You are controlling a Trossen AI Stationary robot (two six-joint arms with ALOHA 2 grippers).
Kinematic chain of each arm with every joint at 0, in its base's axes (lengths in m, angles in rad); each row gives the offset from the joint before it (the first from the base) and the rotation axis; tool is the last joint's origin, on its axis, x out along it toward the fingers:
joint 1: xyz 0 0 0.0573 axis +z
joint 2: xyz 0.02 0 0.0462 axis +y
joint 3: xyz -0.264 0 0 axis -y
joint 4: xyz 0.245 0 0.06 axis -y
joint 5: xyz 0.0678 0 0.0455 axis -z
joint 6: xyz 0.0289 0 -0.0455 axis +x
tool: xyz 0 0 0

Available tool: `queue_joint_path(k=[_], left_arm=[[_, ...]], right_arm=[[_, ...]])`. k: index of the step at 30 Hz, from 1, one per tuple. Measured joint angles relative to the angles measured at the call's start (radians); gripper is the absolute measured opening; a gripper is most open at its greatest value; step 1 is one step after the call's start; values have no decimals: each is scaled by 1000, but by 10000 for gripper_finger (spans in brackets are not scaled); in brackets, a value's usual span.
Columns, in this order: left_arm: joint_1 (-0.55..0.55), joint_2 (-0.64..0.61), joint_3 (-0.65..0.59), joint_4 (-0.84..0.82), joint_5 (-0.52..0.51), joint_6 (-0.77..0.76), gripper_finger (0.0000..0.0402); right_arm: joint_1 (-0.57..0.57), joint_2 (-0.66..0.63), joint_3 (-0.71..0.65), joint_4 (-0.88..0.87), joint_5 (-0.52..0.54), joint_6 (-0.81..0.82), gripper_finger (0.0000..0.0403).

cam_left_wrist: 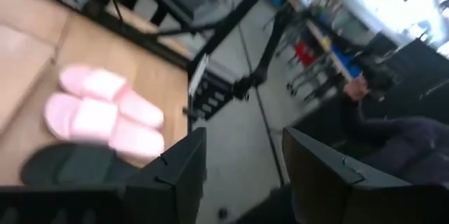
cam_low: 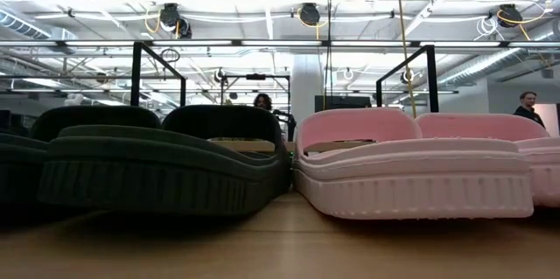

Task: Pick and place slides into the shelf
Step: Put the right pink slide on the shelf

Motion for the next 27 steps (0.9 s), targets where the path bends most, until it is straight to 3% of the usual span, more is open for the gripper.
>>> queue_joint_path(k=[7,12,18,22,27], left_arm=[[-233,219,115,-33,-185,-112,188],[-386,323,155,-28,-387,-234,188],[-547,413,156,-17,-674,-396,188],[-618,481,155,-22,-812,-486,188],[-673,563,155,-88,-868,-646,188]], right_arm=[[155,145,53,-5,323,39,132],[196,226,54,-24,452,137,132],[207,318,53,-94,522,311,126],[212,368,53,-147,528,457,108],[224,406,53,-176,493,633,81]])
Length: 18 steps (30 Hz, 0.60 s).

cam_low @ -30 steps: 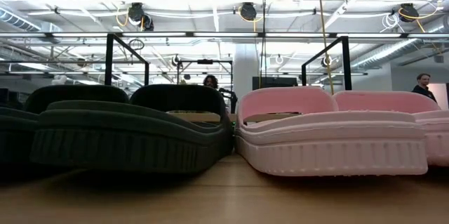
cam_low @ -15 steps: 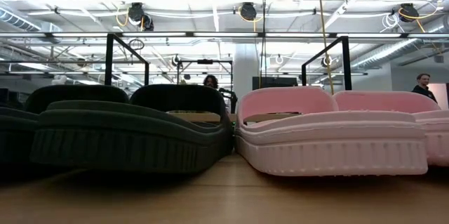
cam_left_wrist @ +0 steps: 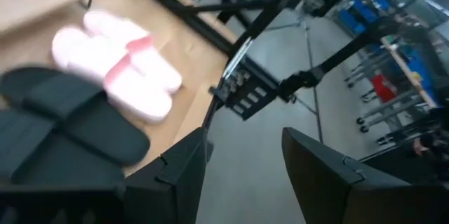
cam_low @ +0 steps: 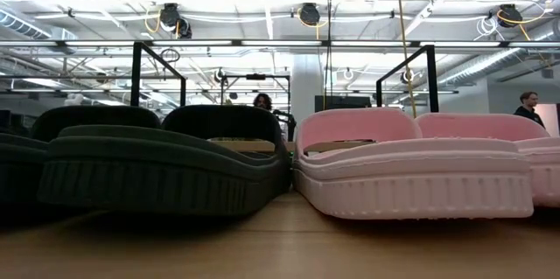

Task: Pick and place slides into the shelf
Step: Put the right pink slide on the shelf

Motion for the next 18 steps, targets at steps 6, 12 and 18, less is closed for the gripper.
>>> queue_joint_path(k=[6,12,18], left_arm=[[-69,74,0,-154,6,-243,188],[-122,124,0,-187,-43,-371,189],[-126,158,-1,-184,-51,-430,189]], right_arm=[[-8,41,0,80,-66,84,71],[-20,66,-1,146,-73,72,71],[-75,67,-1,123,-97,61,71]])
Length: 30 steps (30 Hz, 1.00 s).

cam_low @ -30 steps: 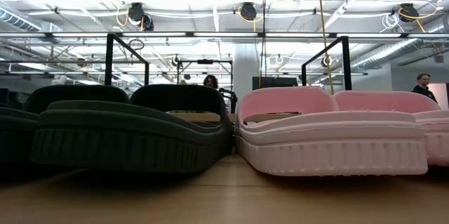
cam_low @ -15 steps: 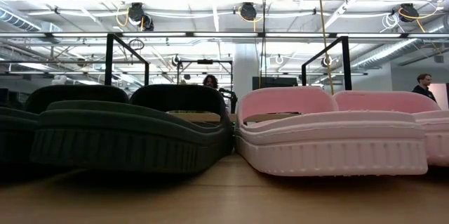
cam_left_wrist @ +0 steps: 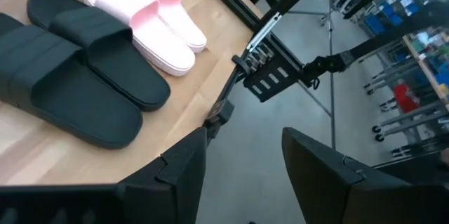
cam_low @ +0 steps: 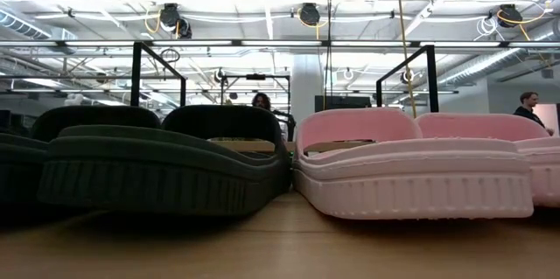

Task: Pick and place slides into the shelf
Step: Put the right pink slide on the shelf

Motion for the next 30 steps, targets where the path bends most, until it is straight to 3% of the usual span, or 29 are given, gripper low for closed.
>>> queue_joint_path(k=[4,14,24,30], left_arm=[[8,11,0,0,0,-11,189],[34,18,2,3,15,-1,189],[48,23,0,0,66,-2,189],[47,21,0,0,66,-1,189]], right_arm=[[-34,0,0,-12,-67,24,71],[-78,0,-1,-261,-433,252,71],[-132,-1,-1,-284,-600,258,75],[-149,-5,-18,-234,-603,231,126]])
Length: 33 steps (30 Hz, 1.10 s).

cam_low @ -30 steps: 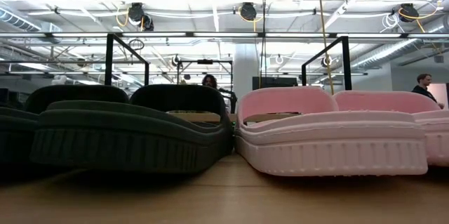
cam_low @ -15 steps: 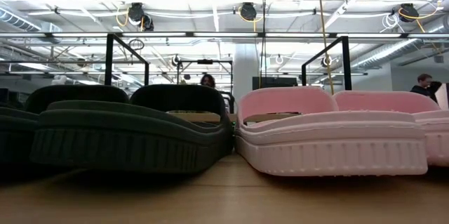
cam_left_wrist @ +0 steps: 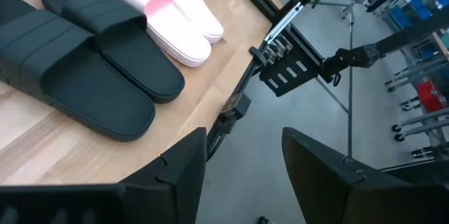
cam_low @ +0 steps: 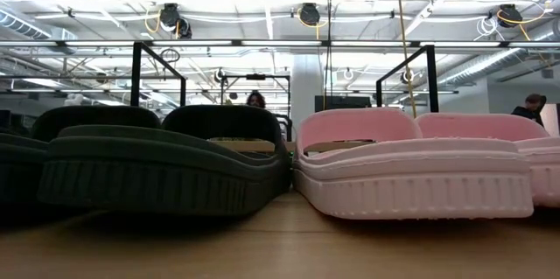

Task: Pick and place slides into the shelf
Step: Put the right pink slide on the shelf

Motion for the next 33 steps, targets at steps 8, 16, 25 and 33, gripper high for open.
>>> queue_joint_path(k=[8,16,25,33], left_arm=[[0,0,0,0,0,33,189],[0,0,0,0,13,36,189],[0,0,0,0,24,36,189],[0,-1,0,0,24,27,189]], right_arm=[[0,0,-53,69,-1,-12,199],[3,0,-79,85,-55,139,203],[-2,0,-94,83,-29,79,202],[-4,-1,37,-316,392,-171,202]])
